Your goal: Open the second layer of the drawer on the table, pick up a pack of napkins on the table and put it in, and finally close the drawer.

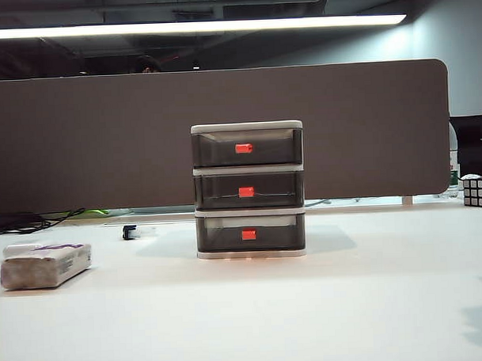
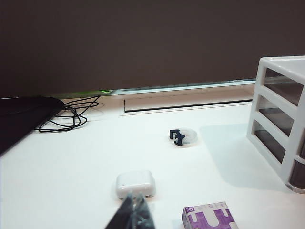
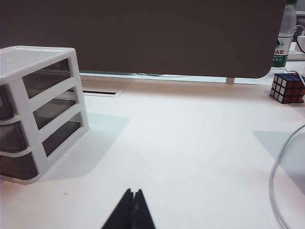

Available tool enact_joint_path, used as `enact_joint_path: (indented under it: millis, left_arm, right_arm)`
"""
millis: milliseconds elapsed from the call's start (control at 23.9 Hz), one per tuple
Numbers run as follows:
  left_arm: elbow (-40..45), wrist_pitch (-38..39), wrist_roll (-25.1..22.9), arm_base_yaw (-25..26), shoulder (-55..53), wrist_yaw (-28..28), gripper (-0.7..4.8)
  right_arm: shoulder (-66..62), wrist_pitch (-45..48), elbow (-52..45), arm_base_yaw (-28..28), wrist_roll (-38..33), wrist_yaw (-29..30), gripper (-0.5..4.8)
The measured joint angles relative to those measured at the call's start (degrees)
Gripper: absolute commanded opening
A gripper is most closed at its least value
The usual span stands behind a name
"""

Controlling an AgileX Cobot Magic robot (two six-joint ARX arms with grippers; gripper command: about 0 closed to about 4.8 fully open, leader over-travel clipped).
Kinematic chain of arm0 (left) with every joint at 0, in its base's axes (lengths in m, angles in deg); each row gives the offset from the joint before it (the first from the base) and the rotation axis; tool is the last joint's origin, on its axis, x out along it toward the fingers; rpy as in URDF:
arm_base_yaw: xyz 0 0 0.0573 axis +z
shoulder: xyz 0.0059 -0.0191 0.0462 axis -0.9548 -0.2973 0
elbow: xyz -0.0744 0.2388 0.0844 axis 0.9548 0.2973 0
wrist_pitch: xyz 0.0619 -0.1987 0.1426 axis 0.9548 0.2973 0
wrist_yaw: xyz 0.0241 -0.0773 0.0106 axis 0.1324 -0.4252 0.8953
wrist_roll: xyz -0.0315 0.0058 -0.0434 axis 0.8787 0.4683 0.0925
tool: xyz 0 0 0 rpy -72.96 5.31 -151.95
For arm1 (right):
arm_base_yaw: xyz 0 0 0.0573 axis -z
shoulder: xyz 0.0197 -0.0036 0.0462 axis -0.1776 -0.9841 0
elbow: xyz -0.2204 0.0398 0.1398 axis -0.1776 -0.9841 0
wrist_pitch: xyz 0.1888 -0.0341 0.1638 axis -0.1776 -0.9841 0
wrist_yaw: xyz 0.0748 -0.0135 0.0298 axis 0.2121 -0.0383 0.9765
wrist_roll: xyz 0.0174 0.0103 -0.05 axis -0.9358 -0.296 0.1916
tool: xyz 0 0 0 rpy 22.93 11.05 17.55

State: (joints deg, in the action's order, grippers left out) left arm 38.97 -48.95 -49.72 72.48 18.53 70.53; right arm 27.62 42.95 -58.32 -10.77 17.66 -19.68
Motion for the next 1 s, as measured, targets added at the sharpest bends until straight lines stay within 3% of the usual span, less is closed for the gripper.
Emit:
enact_joint_path:
  millis: [835, 1002]
  left_arm:
    - [0.0, 0.0, 0.0, 0.0, 0.0, 0.0, -0.05]
    - [0.0, 0.0, 2.4, 0.0, 0.0, -1.7, -0.06]
  right_arm:
    - [0.0, 0.0, 0.0, 0.0, 0.0, 0.0, -0.01]
    - [0.0, 0.0, 0.0, 0.0, 0.0, 0.0, -0.01]
